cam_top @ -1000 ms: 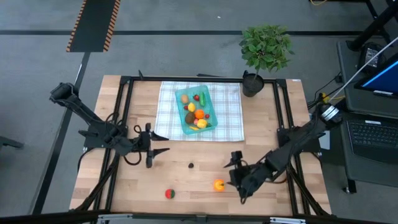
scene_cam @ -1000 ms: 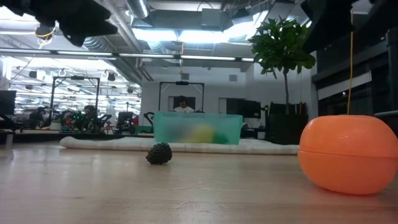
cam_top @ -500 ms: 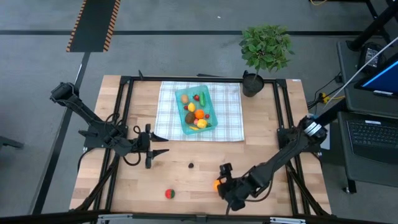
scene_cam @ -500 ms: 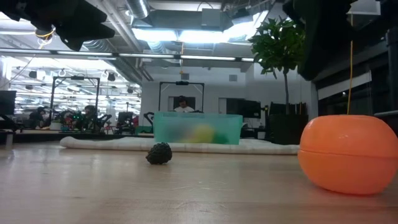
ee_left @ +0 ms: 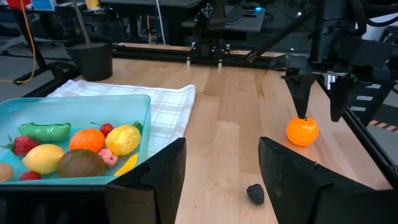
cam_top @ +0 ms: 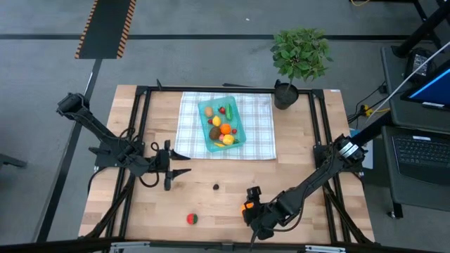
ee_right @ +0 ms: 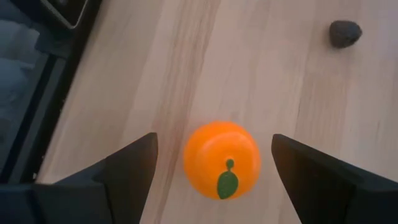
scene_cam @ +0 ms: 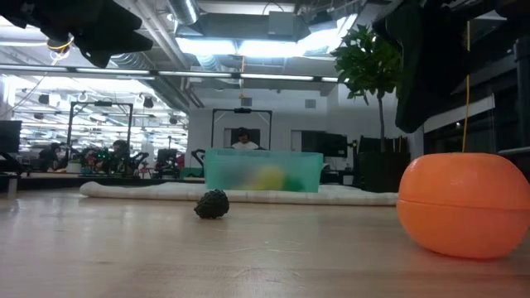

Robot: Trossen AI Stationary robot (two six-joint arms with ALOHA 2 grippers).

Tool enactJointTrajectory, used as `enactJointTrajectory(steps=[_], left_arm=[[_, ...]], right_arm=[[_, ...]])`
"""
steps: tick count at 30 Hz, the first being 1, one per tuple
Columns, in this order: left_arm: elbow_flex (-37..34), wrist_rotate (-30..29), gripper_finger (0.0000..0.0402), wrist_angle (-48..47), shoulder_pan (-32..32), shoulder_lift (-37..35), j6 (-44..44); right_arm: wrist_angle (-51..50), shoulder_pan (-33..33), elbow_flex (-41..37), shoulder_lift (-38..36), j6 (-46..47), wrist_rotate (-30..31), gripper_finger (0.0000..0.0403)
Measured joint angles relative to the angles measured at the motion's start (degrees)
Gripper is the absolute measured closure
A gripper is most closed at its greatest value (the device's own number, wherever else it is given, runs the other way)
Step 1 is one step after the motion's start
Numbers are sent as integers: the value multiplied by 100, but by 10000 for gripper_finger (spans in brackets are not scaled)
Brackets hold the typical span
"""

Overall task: Pick and placing Produce into tupperware
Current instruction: Put the orange into the blue bin

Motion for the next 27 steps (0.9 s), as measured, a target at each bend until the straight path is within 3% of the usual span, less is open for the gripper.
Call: enactJointTrajectory(steps=[27], left_arm=[[0, 2, 209, -72, 2, -2, 5]], right_arm=[[-25, -60, -2, 439, 547, 15, 86]])
